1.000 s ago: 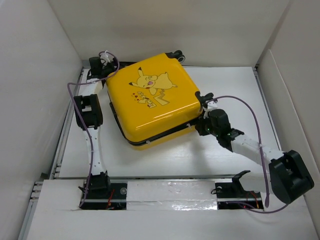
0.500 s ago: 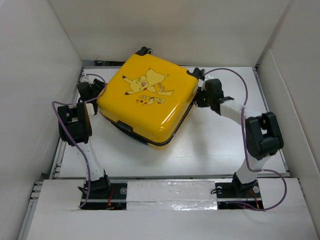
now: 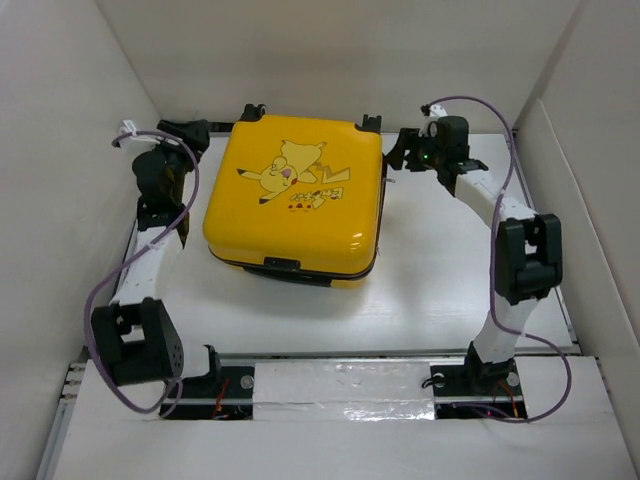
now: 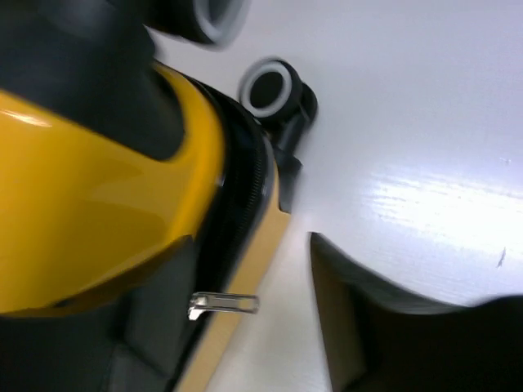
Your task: Pack the luggage
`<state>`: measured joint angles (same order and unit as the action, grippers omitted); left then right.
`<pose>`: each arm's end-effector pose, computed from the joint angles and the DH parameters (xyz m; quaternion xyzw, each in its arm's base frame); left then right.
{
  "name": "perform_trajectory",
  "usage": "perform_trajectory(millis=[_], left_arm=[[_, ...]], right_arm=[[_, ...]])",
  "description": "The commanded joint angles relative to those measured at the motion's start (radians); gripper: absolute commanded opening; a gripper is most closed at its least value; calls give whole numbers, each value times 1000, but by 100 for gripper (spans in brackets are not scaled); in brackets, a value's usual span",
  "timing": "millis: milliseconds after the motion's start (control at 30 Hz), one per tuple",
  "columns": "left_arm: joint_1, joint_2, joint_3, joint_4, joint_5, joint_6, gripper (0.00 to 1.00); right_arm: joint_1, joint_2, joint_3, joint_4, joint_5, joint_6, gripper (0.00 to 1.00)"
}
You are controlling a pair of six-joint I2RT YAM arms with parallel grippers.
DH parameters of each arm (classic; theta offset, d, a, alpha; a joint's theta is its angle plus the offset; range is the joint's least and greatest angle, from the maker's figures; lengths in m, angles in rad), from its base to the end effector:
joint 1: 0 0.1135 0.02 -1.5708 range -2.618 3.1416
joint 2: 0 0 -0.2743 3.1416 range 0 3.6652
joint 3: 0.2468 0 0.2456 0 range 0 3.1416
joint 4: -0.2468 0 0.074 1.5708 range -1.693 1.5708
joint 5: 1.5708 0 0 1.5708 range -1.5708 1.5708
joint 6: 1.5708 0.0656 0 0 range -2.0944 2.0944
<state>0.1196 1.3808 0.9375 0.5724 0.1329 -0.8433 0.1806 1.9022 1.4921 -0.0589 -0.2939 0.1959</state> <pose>0.3455 0.0328 0.3528 -0.2607 0.6068 -0.3063 0.6855 0.4625 0.1038 0.2711 -0.0702 0.8434 0.2195 0.4853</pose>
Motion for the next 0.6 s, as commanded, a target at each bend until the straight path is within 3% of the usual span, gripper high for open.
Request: perform_trajectory(millis=[0, 33, 100, 133, 167, 200, 233, 267, 300, 433, 567], left_arm=[[-24, -116, 95, -40, -98, 72, 77], [-47, -167, 99, -42, -113, 85, 69], [-135, -218, 100, -40, -116, 134, 65], [-170, -267, 95, -42, -105, 153, 47], [-208, -290, 83, -43, -92, 161, 34], [-291, -314, 33, -16, -64, 158, 24], [-337, -354, -1, 3, 0, 155, 4], [-386, -371, -34, 15, 25, 150, 0], [-494, -387, -99, 26, 51, 151, 0], [-780, -515, -241, -86, -53, 237, 0], [-960, -647, -413, -120, -171, 170, 0]], right_arm=[[-29, -159, -22, 122, -152, 30, 73], [-38, -188, -58, 134, -163, 34, 76], [-47, -282, -140, 190, -174, 48, 77], [-47, -313, -211, 200, -171, 48, 77], [-47, -343, -246, 203, -154, 40, 70], [-47, -403, -280, 218, -149, 42, 56], [-47, -434, -350, 226, -149, 45, 37], [-47, -465, -386, 231, -154, 50, 7], [-30, -538, -427, 252, -154, 48, 0], [26, -737, -654, 294, -140, 10, 0], [49, -900, -886, 401, -267, 25, 0]])
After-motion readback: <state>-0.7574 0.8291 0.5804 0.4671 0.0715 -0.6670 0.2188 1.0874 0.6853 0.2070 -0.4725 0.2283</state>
